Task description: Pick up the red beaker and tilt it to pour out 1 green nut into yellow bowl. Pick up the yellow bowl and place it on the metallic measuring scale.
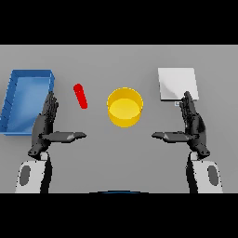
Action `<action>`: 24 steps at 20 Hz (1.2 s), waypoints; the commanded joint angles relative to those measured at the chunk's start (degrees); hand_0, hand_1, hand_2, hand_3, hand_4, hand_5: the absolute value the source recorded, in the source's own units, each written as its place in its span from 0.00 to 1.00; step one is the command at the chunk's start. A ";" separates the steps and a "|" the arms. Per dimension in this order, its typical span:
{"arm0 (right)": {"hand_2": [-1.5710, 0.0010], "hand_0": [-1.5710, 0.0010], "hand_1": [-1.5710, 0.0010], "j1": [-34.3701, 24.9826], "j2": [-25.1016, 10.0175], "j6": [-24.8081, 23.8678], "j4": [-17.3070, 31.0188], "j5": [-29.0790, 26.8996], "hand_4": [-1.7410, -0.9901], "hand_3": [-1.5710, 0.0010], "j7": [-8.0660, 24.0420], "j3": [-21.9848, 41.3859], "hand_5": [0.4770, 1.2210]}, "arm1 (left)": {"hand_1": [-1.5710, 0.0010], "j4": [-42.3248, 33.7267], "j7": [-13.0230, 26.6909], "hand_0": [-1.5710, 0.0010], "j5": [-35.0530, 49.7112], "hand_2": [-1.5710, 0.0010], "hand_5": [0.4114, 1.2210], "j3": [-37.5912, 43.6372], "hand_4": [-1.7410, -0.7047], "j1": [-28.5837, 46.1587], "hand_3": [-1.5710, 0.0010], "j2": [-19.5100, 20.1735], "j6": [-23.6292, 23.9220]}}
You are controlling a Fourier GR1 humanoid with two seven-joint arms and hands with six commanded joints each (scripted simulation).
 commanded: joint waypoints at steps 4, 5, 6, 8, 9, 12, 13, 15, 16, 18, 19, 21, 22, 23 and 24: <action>1.00 1.00 1.00 -0.04 0.52 -0.42 -0.05 0.41 0.82 1.00 0.11 0.52 0.25 | 1.00 1.12 0.29 1.00 0.24 1.00 0.26 0.52 0.62 -1.34 1.00 0.30 0.18; 1.00 1.00 1.00 -0.05 0.69 -0.55 -0.06 0.57 0.82 1.00 0.14 0.67 0.25 | 1.00 1.52 0.32 1.00 0.31 1.00 0.26 0.69 0.62 -1.78 1.00 0.39 0.19; 1.00 1.00 1.00 -0.22 0.77 -0.83 -0.09 0.77 0.82 1.00 0.32 0.69 0.25 | 1.00 1.96 0.67 1.00 0.34 1.00 0.26 0.98 0.62 -2.59 1.00 0.44 0.51; 1.00 1.00 1.00 3.88 -1.42 -2.70 -4.43 11.19 0.82 1.00 -6.73 6.36 0.25 | 1.00 -2.50 -2.19 1.00 -4.51 1.00 0.26 -2.45 0.62 1.86 1.00 2.20 0.18; 1.00 1.00 1.00 4.70 -1.83 -3.54 -5.25 13.71 0.82 1.00 -7.18 7.41 0.25 | 1.00 -4.08 -2.82 1.00 -6.11 1.00 0.26 -3.74 0.62 3.54 1.00 2.17 0.47; 1.00 1.00 1.00 5.52 -2.23 -4.26 -6.25 16.28 0.83 1.00 -6.42 8.46 0.25 | 1.00 -6.48 0.38 1.00 -8.13 1.00 0.25 -5.39 0.62 4.22 1.00 2.08 1.12; 1.00 1.00 1.00 5.14 -1.80 -4.78 -6.21 17.20 0.84 1.00 -5.36 8.95 0.24 | 1.00 -6.28 1.53 1.00 -8.71 1.00 0.25 -5.68 0.62 3.95 1.00 1.93 1.38; 1.00 1.00 1.00 5.73 -1.75 -4.16 -6.51 16.11 0.83 1.00 -6.77 8.82 0.24 | 1.00 -4.64 2.16 1.00 -9.39 1.00 0.25 -5.53 0.63 3.49 1.00 2.41 1.38; 1.00 1.00 1.00 5.67 -1.66 -3.92 -6.61 15.78 0.82 1.00 -6.18 8.78 0.24 | 1.00 -3.28 2.03 1.00 -9.90 1.00 0.25 -5.66 0.63 2.36 1.00 2.10 1.69; 1.00 1.00 1.00 5.93 -2.09 -4.39 -7.47 16.64 0.81 1.00 -4.89 8.70 0.23 | 1.00 -0.02 0.34 1.00 -10.37 1.00 0.26 -5.15 0.61 -0.63 1.00 1.94 2.24; 1.00 1.00 1.00 5.61 -1.89 -4.03 -7.43 15.84 0.80 1.00 -4.49 8.53 0.23 | 1.00 1.85 -0.03 1.00 -10.46 1.00 0.27 -4.82 0.60 -2.60 1.00 1.86 2.40; 1.00 1.00 1.00 6.29 -1.17 -3.45 -7.07 14.72 0.76 1.00 -5.64 8.67 0.24 | 1.00 5.47 -1.57 1.00 -10.58 1.00 0.28 -3.97 0.58 -5.53 1.00 1.70 3.02; 1.00 1.00 1.00 5.50 -1.20 -3.49 -6.59 14.28 0.74 1.00 -5.48 8.19 0.24 | 1.00 7.84 -1.99 1.00 -10.54 1.00 0.28 -3.47 0.57 -7.18 1.00 1.35 3.42; 1.00 1.00 1.00 5.99 -1.25 -3.34 -7.20 14.12 0.73 1.00 -6.18 8.31 0.24 | 1.00 10.45 -2.72 1.00 -10.57 1.00 0.28 -2.61 0.57 -8.82 1.00 1.85 3.59; 1.00 1.00 1.00 5.94 -1.30 -3.21 -6.53 13.76 0.71 1.00 -6.12 7.98 0.25 | 1.00 12.25 -2.68 1.00 -10.76 1.00 0.28 -2.11 0.57 -10.54 1.00 1.95 4.07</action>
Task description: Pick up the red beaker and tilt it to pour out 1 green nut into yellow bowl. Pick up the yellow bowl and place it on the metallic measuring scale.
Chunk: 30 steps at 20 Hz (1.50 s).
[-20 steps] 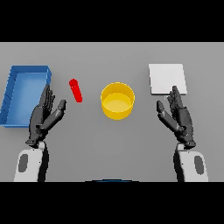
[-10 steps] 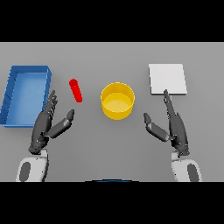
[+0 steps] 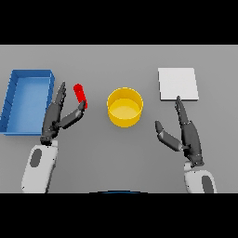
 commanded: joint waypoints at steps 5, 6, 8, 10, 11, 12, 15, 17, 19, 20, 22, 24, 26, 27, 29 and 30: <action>1.00 1.00 1.00 -0.59 0.02 -0.04 -0.21 0.06 0.68 1.00 0.04 0.02 0.25 | 1.00 10.02 -3.71 1.00 1.18 1.00 0.28 2.70 0.55 -6.49 1.00 -0.40 0.28; 1.00 1.00 1.00 -0.54 -0.04 0.03 -0.73 0.10 0.67 1.00 -0.04 0.15 0.26 | 1.00 11.84 -4.51 1.00 1.24 1.00 0.28 3.18 0.54 -7.45 1.00 -0.38 0.42; 1.00 1.00 1.00 -0.28 -0.41 0.11 -0.62 0.07 0.66 1.00 0.39 -0.10 0.26 | 1.00 15.65 -6.17 1.00 0.43 1.00 0.27 3.52 0.53 -10.17 1.00 -0.99 1.66; 1.00 1.00 1.00 -1.08 -0.13 -0.08 -0.09 0.04 0.66 1.00 0.40 -0.18 0.27 | 1.00 20.28 -7.93 1.00 -0.28 1.00 0.29 4.35 0.50 -12.84 1.00 -0.73 2.61; 1.00 1.00 1.00 -0.59 -0.17 0.01 -0.58 0.31 0.66 1.00 -0.11 0.17 0.27 | 1.00 21.22 -8.23 1.00 -0.71 1.00 0.29 4.35 0.49 -13.93 1.00 -0.87 3.24; 1.00 1.00 1.00 -0.25 -0.22 0.24 -1.43 0.07 0.65 1.00 -0.19 0.25 0.28 | 1.00 23.00 -9.73 1.00 -1.44 1.00 0.30 4.05 0.48 -15.08 1.00 -1.33 3.77; 1.00 1.00 1.00 0.50 -0.02 0.56 -1.68 -0.46 0.63 1.00 0.00 0.28 0.29 | 1.00 26.64 -11.08 1.00 -1.99 1.00 0.32 4.58 0.46 -17.79 1.00 -1.12 4.42; 1.00 1.00 1.00 0.49 -0.11 0.54 -0.82 -0.30 0.64 1.00 -0.52 0.19 0.29 | 1.00 28.99 -11.61 1.00 -1.99 1.00 0.33 5.09 0.46 -19.89 1.00 -1.45 4.87; 1.00 1.00 1.00 0.09 -0.01 0.18 -1.38 -0.45 0.63 1.00 -0.25 -0.05 0.29 | 1.00 31.42 -12.59 1.00 -2.17 1.00 0.35 5.60 0.45 -21.45 1.00 -1.53 5.52; 1.00 1.00 1.00 0.35 -0.17 -0.07 -1.68 0.04 0.64 1.00 -0.03 0.01 0.29 | 0.98 32.62 -13.77 1.00 -2.22 0.97 0.38 6.02 0.43 -22.41 1.00 -2.13 6.69; 1.00 1.00 1.00 0.01 -0.12 -0.20 -1.48 0.15 0.65 1.00 0.16 -0.02 0.29 | 0.77 34.23 -16.43 0.79 -1.29 0.77 0.44 7.49 0.37 -22.74 0.86 -2.47 7.72; 1.00 1.00 1.00 0.09 -0.17 -0.37 -1.28 0.54 0.66 1.00 -0.55 0.11 0.29 | 0.49 36.05 -16.58 0.51 -1.39 0.49 0.64 7.94 0.25 -23.62 0.63 -3.13 8.82; 1.00 1.00 1.00 -0.19 -0.02 -0.10 -0.95 0.48 0.67 1.00 -0.08 0.27 0.29 | 0.31 37.36 -20.40 0.33 -1.17 0.32 0.77 8.10 0.17 -24.01 0.43 -3.35 8.68; 1.00 1.00 1.00 -0.37 -0.27 -0.06 -0.95 0.09 0.68 1.00 0.13 -0.15 0.28 | 0.25 37.30 -21.70 0.26 -0.55 0.25 0.82 8.12 0.14 -23.78 0.37 -3.36 8.49; 1.00 1.00 1.00 -0.63 0.02 -0.13 -0.69 0.34 0.68 1.00 -0.13 0.15 0.28 | 0.16 38.27 -20.70 0.17 -0.22 0.16 0.87 8.16 0.13 -24.92 0.23 -3.83 9.85; 1.00 1.00 1.00 -0.61 -0.21 -0.41 -0.59 0.62 0.70 1.00 0.10 -0.06 0.27 | 0.13 37.91 -20.34 0.13 0.14 0.13 0.88 8.17 0.10 -24.98 0.19 -3.96 10.14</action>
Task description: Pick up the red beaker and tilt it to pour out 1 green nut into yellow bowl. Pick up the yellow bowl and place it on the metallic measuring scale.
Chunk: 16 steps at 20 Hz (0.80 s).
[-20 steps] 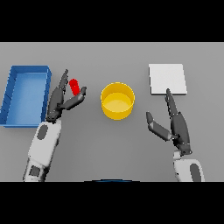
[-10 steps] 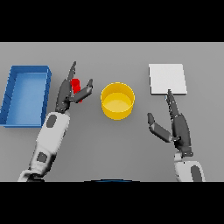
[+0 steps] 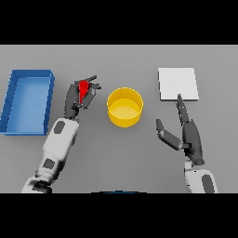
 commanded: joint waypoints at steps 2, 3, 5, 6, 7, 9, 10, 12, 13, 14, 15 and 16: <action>1.00 1.00 1.00 -0.34 0.01 -0.51 0.95 0.74 0.73 1.00 -0.42 0.05 0.26 | 0.08 -0.89 -0.14 0.09 0.48 0.08 0.89 0.11 0.07 0.08 0.12 0.76 0.16; 1.00 1.00 1.00 -0.62 -0.35 -0.73 1.12 0.69 0.74 1.00 -0.75 -0.42 0.26 | 0.07 -1.43 0.43 0.07 0.44 0.07 0.89 -0.19 0.05 -0.24 0.10 1.12 0.11; 1.00 1.00 1.00 -0.70 0.13 -0.78 1.97 1.37 0.77 1.00 -1.12 0.26 0.25 | 0.04 -2.34 1.49 0.04 -0.02 0.04 0.88 -1.09 0.03 -1.28 0.06 1.63 0.40; 1.00 1.00 1.00 -0.79 -0.38 -1.19 1.49 1.90 0.80 1.00 -1.35 0.06 0.25 | 0.03 -4.25 2.01 0.03 -0.14 0.03 0.88 -1.83 0.03 -0.73 0.05 2.44 -0.09; 1.00 1.00 1.00 -0.70 -0.15 -1.43 1.34 2.48 0.82 1.00 -1.42 0.49 0.25 | 0.03 -4.86 2.83 0.03 -0.76 0.03 0.88 -2.61 0.02 -1.09 0.04 3.12 0.07; 1.00 1.00 1.00 -0.66 -0.54 -1.78 1.25 2.67 0.84 1.00 -1.48 0.10 0.24 | 0.02 -8.18 5.99 0.02 -3.45 0.02 0.89 -5.99 0.01 -1.42 0.03 5.10 -0.96; 1.00 1.00 1.00 -0.22 -1.13 -1.56 0.69 2.73 0.85 1.00 -1.61 0.00 0.24 | 0.01 -9.49 7.31 0.01 -5.64 0.01 0.89 -8.17 0.01 -1.59 0.02 6.23 -1.13; 1.00 1.00 1.00 0.16 -1.13 -1.38 0.46 2.82 0.86 1.00 -1.95 0.20 0.25 | 0.01 -10.96 12.05 0.01 -11.96 0.01 0.90 -13.03 0.01 -3.50 0.01 9.30 -2.14; 1.00 1.00 1.00 -0.16 -0.97 -1.65 0.38 3.11 0.86 1.00 -1.42 0.30 0.25 | 0.01 -11.94 13.27 0.01 -14.17 0.01 0.89 -14.96 0.01 -3.80 0.01 10.23 -3.13; 1.00 1.00 1.00 -0.19 -0.79 -1.33 0.80 2.59 0.86 1.00 -1.68 0.25 0.25 | 0.01 -13.01 14.07 0.01 -15.62 0.01 0.89 -16.31 0.01 -3.59 0.01 10.89 -4.04; 1.00 1.00 1.00 0.05 -0.68 -1.28 0.57 2.72 0.86 1.00 -2.21 0.53 0.26 | 0.01 -14.11 14.71 0.01 -16.59 0.01 0.88 -17.26 0.01 -3.17 0.01 11.43 -4.86; 1.00 1.00 1.00 -0.05 -0.82 -0.99 0.57 2.72 0.86 1.00 -1.85 0.62 0.26 | 0.01 -15.19 15.27 0.01 -17.28 0.01 0.88 -17.97 0.01 -2.68 0.01 11.87 -5.57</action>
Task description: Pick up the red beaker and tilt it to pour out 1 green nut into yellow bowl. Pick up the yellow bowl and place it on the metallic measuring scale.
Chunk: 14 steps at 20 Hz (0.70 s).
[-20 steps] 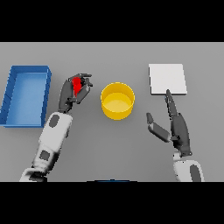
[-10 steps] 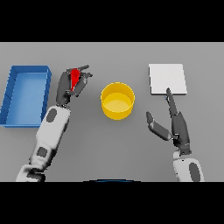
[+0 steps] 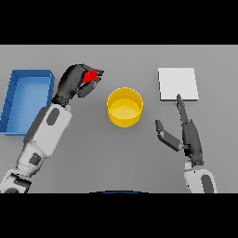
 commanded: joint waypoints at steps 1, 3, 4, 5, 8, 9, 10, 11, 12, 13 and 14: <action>1.00 1.00 1.00 -0.05 -0.28 -0.57 0.11 0.74 0.86 1.00 0.53 -0.15 0.25 | 0.01 -1.06 0.56 0.01 -0.51 0.01 0.88 -0.55 0.01 0.51 0.01 0.38 -0.61; 1.00 1.00 1.00 0.55 0.01 -0.17 -0.31 0.62 0.86 1.00 0.31 0.37 0.25 | 0.01 -3.12 2.22 0.01 -2.69 0.01 0.90 -2.50 0.00 0.65 0.01 1.64 -2.58; 1.00 1.00 1.00 0.34 0.40 -0.11 -0.53 0.57 0.86 1.00 0.39 0.60 0.26 | 0.00 -2.74 4.19 0.00 -4.88 0.00 0.91 -3.79 0.00 -0.60 0.01 2.34 -3.32; 1.00 1.00 1.00 0.18 0.03 0.27 -0.33 -0.04 0.87 1.00 0.52 0.13 0.27 | 0.00 -2.51 5.55 0.00 -7.77 0.00 0.91 -5.93 0.00 -2.53 0.01 2.98 -4.40; 1.00 1.00 1.00 0.66 -0.01 0.17 -1.00 0.80 0.91 1.00 0.09 0.73 0.29 | 0.00 -0.89 5.71 0.00 -14.89 0.00 0.95 -11.72 0.00 -7.19 0.00 5.09 -8.90; 1.00 1.00 1.00 1.20 -0.28 0.34 -1.54 0.52 0.92 1.00 -0.24 0.54 0.29 | 0.00 0.09 6.20 0.00 -17.02 0.00 0.96 -13.62 0.00 -8.73 0.00 5.02 -10.57; 1.00 1.00 1.00 0.60 0.04 0.03 -0.75 0.88 0.90 1.00 0.01 0.65 0.29 | 0.00 0.59 6.23 0.00 -19.13 0.00 0.97 -15.44 0.00 -9.80 0.00 5.45 -12.07; 1.00 1.00 1.00 0.83 -0.15 0.12 -1.42 0.99 0.90 1.00 -0.07 0.75 0.28 | 0.00 1.59 5.84 0.00 -20.97 0.00 0.97 -17.21 0.00 -11.77 0.00 5.59 -14.16; 1.00 1.00 1.00 0.10 -0.02 0.18 -1.20 1.08 0.89 1.00 0.75 0.82 0.28 | 0.00 1.72 5.98 0.00 -23.03 0.00 0.98 -19.00 0.05 -13.06 0.00 5.71 -15.81; 1.00 1.00 1.00 0.73 -0.06 0.32 -1.06 0.87 0.90 1.00 -0.02 0.81 0.28 | 0.00 2.44 5.83 0.00 -24.74 0.00 0.98 -20.38 0.09 -14.58 0.00 6.10 -17.71; 1.00 1.00 1.00 0.84 0.36 0.67 -1.30 0.17 0.90 1.00 -0.12 0.91 0.27 | 0.00 3.31 5.61 0.00 -26.47 0.00 0.99 -21.90 0.12 -15.82 0.00 6.03 -19.13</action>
